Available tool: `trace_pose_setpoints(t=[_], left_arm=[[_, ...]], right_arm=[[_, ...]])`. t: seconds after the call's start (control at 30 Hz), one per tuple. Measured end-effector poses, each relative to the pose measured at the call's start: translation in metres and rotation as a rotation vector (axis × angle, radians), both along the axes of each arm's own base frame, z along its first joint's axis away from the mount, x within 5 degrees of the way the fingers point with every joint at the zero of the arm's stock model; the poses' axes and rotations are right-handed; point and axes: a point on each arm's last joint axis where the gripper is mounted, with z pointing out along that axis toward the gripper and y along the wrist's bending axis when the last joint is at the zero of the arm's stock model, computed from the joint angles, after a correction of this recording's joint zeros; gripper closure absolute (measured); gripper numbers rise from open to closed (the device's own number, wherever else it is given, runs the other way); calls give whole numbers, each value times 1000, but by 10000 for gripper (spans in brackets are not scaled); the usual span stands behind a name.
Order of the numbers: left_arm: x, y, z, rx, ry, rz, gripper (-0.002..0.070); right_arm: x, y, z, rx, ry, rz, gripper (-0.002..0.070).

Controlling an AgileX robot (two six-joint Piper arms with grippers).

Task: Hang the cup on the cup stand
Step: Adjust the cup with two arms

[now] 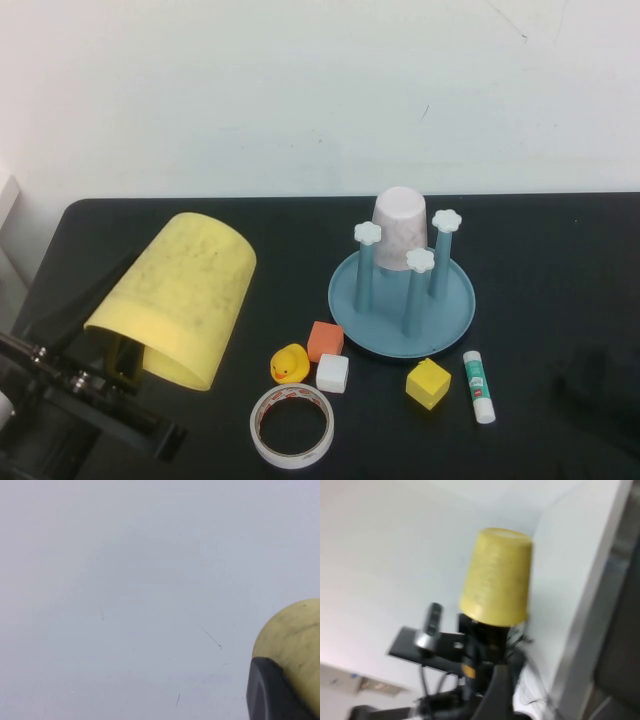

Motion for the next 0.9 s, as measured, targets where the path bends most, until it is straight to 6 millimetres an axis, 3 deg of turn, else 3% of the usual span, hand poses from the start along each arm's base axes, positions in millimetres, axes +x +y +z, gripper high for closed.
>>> trace_pose_setpoints(t=[0.17, 0.37, 0.67, 0.9], left_arm=[[0, 0, 0, 6, -5, -4, 659], [0, -1, 0, 11, -8, -4, 659], [0, -1, 0, 19, -13, 0, 659], [1, 1, 0, 9, -3, 18, 659]], right_arm=[[37, 19, 21, -9, 54, 45, -8], [70, 66, 37, -80, 79, 26, -14], [103, 143, 39, -111, 89, 164, -16], [118, 166, 45, -100, 67, 192, -17]])
